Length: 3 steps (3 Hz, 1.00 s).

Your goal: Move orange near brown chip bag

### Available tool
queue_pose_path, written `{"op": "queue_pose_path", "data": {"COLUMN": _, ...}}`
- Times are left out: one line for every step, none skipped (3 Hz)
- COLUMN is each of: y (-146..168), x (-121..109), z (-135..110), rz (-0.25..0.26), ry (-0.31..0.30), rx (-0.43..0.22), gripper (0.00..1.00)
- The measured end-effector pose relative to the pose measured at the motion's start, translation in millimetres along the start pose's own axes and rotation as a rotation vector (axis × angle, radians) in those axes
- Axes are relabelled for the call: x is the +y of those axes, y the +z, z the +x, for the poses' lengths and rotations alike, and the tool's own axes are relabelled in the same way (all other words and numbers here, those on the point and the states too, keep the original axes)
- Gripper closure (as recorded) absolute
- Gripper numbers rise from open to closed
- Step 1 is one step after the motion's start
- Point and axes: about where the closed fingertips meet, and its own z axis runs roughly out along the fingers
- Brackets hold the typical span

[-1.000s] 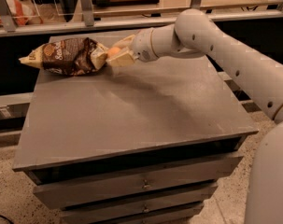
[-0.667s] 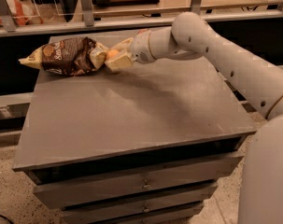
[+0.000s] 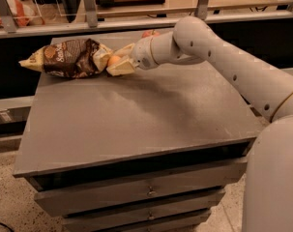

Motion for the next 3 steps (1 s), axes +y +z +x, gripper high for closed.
{"op": "queue_pose_path", "data": {"y": 2.6, "x": 0.9, "z": 5.2, "rz": 0.002, "ry": 0.015, "rx": 0.016, "gripper": 0.82}}
{"op": "queue_pose_path", "data": {"y": 3.2, "x": 2.2, "z": 7.8, "rz": -0.003, "ry": 0.024, "rx": 0.020, "gripper": 0.58}}
{"op": "queue_pose_path", "data": {"y": 2.1, "x": 2.9, "z": 9.0, "rz": -0.003, "ry": 0.030, "rx": 0.022, "gripper": 0.35}}
